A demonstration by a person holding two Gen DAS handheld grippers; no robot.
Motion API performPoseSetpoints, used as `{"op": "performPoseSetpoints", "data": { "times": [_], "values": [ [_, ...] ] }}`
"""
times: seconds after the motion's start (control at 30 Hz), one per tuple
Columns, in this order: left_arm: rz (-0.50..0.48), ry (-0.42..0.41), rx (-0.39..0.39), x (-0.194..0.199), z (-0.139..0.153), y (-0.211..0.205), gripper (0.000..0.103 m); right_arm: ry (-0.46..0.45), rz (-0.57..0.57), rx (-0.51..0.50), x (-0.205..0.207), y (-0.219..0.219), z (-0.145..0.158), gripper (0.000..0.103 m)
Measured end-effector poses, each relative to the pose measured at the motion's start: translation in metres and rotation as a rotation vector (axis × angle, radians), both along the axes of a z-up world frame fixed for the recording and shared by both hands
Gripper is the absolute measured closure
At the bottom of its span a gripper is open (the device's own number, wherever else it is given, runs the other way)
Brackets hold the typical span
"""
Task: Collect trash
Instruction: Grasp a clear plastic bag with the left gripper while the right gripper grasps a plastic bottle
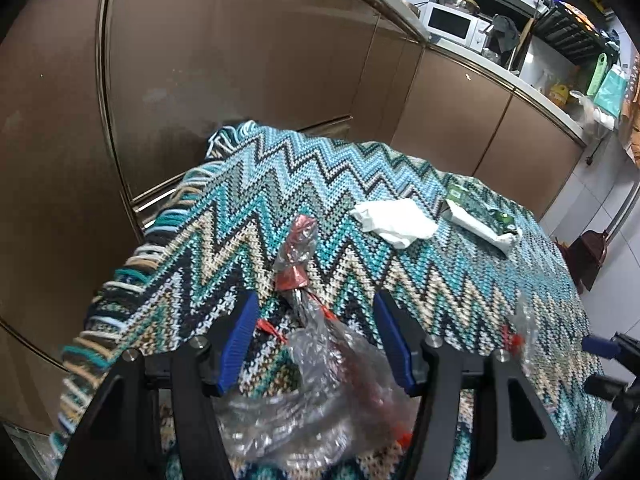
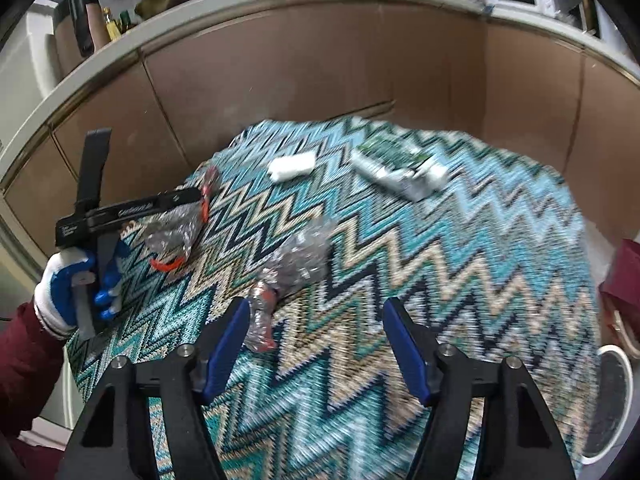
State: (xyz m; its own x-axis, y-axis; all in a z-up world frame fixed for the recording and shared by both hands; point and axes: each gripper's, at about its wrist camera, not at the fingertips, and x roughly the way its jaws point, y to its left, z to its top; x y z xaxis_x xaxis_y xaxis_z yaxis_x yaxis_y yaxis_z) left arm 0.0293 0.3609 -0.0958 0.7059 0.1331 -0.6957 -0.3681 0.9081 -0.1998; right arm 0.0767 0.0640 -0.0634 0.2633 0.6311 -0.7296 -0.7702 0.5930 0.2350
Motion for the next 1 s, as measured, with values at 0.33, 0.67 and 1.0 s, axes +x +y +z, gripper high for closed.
{"op": "performPoseSetpoints", "data": {
  "times": [0.33, 0.67, 1.0],
  "values": [
    [-0.011, 0.027, -0.047, 0.003, -0.020, 0.003, 0.084, 0.101, 0.067, -0.008, 0.005, 0.046, -0.029, 0.049],
    [-0.002, 0.008, -0.029, 0.002, -0.017, 0.002, 0.094, 0.117, 0.026, -0.005, 0.009, 0.047, -0.036, 0.081],
    [-0.071, -0.066, 0.027, -0.025, 0.017, -0.032, 0.095, -0.010, -0.027, -0.007, -0.030, -0.011, 0.009, 0.082]
  ]
}}
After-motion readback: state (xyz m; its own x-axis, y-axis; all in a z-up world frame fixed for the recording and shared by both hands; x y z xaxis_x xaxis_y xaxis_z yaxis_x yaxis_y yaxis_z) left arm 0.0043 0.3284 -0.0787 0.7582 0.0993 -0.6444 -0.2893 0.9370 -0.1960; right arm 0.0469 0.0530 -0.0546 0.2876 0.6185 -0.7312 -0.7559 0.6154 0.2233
